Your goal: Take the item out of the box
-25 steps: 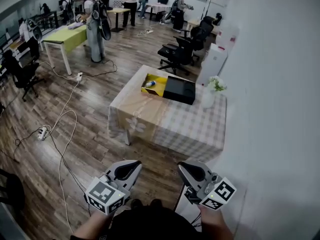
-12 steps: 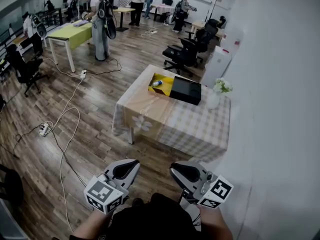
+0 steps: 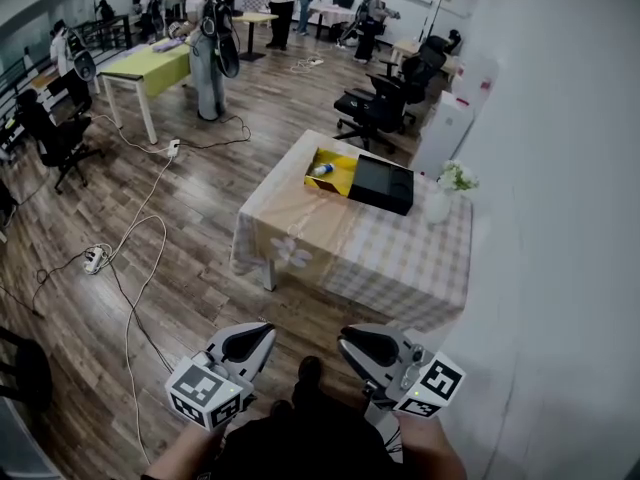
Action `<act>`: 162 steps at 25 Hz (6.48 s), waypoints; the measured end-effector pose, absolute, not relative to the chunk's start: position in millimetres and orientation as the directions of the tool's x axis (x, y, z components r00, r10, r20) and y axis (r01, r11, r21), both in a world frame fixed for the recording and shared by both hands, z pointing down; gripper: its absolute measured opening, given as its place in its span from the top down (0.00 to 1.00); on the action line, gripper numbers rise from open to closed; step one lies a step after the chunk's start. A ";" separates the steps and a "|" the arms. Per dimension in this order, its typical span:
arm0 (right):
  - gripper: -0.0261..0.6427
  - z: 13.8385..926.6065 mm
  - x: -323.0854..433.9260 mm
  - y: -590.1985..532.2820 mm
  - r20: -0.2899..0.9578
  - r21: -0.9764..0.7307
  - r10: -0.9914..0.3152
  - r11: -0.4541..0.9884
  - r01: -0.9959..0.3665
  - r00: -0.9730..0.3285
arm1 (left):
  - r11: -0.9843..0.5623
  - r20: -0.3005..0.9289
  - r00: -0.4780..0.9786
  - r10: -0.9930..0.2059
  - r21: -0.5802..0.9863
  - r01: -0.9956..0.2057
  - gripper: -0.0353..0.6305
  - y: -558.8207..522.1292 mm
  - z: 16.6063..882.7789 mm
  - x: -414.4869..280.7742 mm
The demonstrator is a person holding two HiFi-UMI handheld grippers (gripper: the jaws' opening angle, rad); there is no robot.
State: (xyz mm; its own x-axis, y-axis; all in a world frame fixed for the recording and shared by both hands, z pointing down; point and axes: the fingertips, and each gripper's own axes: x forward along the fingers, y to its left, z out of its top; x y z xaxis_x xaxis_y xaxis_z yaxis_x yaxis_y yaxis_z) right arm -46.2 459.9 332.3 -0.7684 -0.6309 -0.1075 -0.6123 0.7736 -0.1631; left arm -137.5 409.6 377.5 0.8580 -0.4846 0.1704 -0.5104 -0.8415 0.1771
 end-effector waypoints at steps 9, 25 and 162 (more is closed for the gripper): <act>0.90 345.5 -5.5 399.3 -0.107 -0.214 -0.653 0.751 -0.624 -0.750 | -0.853 0.206 0.872 -0.445 0.198 -0.482 0.92 352.5 387.1 -95.1; 0.90 350.4 70.1 277.7 -0.156 -0.281 -0.637 0.762 -0.584 -0.755 | -0.837 0.262 0.848 -0.460 0.191 -0.513 0.92 237.2 384.5 -25.5; 0.71 723.8 164.6 -241.9 0.961 0.027 -0.078 0.982 -0.187 -0.267 | -0.647 0.397 0.744 -0.538 0.371 -0.666 0.92 -181.7 472.1 -35.5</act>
State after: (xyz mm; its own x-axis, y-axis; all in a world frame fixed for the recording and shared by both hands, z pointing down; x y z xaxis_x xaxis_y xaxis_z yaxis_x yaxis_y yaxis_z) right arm 164.6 -241.9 723.8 -0.2668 -0.0776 0.9606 -0.1871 0.9820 0.0273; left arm -35.5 -181.7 472.1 0.7435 -0.5384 0.3966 -0.6663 -0.6471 0.3706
